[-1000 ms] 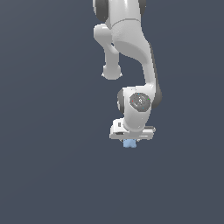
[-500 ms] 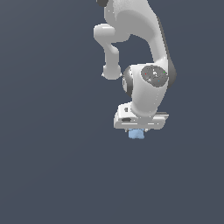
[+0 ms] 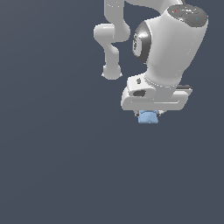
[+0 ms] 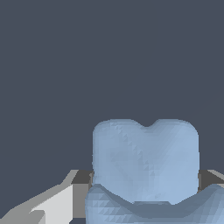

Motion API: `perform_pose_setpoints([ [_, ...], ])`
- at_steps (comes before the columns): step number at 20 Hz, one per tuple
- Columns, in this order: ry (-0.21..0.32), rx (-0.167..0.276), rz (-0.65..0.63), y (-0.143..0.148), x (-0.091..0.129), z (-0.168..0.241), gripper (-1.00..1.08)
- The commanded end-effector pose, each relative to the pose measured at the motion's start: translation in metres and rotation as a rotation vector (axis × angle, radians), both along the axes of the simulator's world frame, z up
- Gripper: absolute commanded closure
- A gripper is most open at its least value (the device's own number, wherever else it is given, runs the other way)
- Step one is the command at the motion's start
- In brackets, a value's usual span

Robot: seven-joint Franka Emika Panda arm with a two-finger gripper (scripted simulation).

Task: Pick up the object and move it to a goal position.

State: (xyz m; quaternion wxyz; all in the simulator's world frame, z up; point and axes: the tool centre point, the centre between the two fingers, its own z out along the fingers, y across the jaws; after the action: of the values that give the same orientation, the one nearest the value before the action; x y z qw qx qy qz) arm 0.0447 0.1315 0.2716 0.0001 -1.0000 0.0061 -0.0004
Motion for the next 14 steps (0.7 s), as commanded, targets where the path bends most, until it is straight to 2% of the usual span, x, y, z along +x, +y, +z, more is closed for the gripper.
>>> perform_pose_setpoints([
  [1, 0.001, 0.000, 0.000, 0.006, -0.001, 0.029, 1.08],
  [7, 0.001, 0.000, 0.000, 0.017, 0.000, 0.086, 1.08],
  [14, 0.001, 0.000, 0.000, 0.025, 0.001, 0.124, 1.08],
])
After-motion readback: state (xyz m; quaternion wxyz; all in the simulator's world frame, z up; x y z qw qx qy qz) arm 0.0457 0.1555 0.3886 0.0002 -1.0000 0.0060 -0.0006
